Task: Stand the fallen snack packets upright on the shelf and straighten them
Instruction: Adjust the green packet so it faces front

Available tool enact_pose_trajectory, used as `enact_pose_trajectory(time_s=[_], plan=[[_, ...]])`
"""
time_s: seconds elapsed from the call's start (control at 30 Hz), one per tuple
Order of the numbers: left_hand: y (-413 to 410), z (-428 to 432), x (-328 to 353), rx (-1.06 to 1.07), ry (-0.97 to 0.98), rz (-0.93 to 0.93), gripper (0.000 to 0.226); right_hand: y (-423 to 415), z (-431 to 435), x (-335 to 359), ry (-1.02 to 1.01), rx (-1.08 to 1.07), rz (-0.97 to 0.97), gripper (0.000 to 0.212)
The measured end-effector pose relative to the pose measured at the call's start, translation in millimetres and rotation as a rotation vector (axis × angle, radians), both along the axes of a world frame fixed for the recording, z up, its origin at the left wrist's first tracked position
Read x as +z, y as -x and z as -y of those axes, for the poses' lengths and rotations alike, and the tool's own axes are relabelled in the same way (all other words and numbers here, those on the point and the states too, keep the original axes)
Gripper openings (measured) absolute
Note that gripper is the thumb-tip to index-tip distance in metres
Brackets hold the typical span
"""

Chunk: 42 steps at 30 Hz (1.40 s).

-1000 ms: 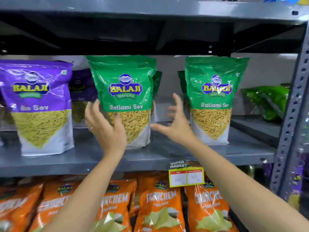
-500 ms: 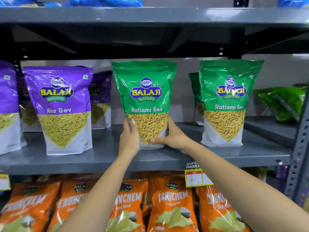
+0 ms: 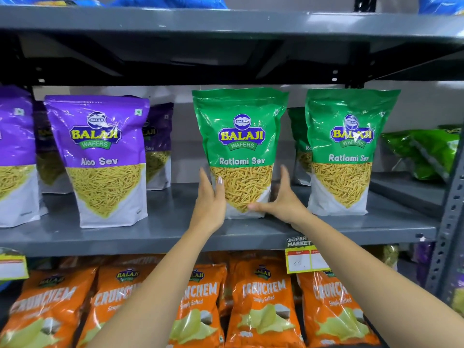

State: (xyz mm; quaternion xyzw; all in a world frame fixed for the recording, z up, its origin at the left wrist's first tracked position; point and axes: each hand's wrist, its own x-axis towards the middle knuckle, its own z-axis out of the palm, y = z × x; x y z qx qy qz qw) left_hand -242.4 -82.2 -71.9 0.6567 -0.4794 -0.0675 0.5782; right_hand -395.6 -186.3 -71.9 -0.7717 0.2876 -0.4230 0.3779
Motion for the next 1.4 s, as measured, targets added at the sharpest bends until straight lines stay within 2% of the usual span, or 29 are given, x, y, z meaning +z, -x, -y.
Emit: enact_pose_trajectory(time_s=[0.07, 0.17, 0.23, 0.33, 0.37, 0.43, 0.53, 0.57, 0.63, 0.73, 0.87, 1.03, 1.17, 1.33, 1.4], plan=[[-3.8, -15.0, 0.8, 0.083, 0.14, 0.073, 0.062, 1.4, -12.9, 3.8, 0.119, -0.127, 0.174, 0.137], [-24.8, -51.8, 4.9, 0.169, 0.44, 0.218, 0.05, -6.3, -40.0, 11.6, 0.375, -0.219, 0.426, 0.107], [-53.9, -77.6, 11.0, 0.263, 0.609, 0.275, 0.044, -26.5, -64.9, 22.1, 0.525, -0.241, 0.485, 0.081], [-113.5, -113.3, 17.5, 0.483, 0.727, 0.321, 0.04, -83.8, -98.7, 28.1, 0.587, -0.162, 0.416, 0.05], [-135.0, -123.7, 18.7, 0.545, 0.72, 0.319, 0.041, -106.3, -108.4, 26.2, 0.562, -0.112, 0.36, 0.049], [-180.1, -135.6, 15.0, 0.605, 0.603, 0.245, 0.049, -148.3, -122.9, 19.1, 0.441, -0.009, 0.213, 0.059], [-219.0, -146.0, 7.5, 0.422, 0.369, 0.067, 0.068, -197.0, -132.7, 8.7, 0.165, 0.153, -0.089, 0.099], [-222.3, -149.0, 6.2, 0.328, 0.301, 0.011, 0.066, -209.3, -135.3, 6.7, 0.077, 0.2, -0.143, 0.109], [-223.2, -153.2, 0.9, 0.178, 0.148, -0.015, 0.06, -228.5, -138.8, 3.6, 0.001, 0.25, -0.156, 0.109], [-217.7, -155.3, -7.3, 0.112, -0.037, 0.074, 0.071, -239.7, -142.6, 0.6, -0.005, 0.209, -0.113, 0.092], [-222.2, -151.5, -9.2, 0.108, -0.099, 0.143, 0.081, -233.5, -137.7, 1.1, -0.007, 0.187, -0.086, 0.087], [-222.2, -150.0, -12.7, 0.083, -0.106, 0.216, 0.08, -226.8, -132.8, -2.2, -0.008, 0.148, -0.13, 0.112], [-221.0, -149.2, -12.6, 0.084, -0.105, 0.223, 0.079, -225.3, -135.6, -4.1, -0.01, 0.14, -0.129, 0.118], [-220.1, -149.8, -12.8, 0.089, -0.103, 0.241, 0.078, -225.2, -134.4, -5.7, 0.012, 0.134, -0.125, 0.099], [-221.3, -149.6, -13.5, 0.081, -0.096, 0.242, 0.078, -224.7, -135.2, -5.1, 0.011, 0.136, -0.137, 0.102]])
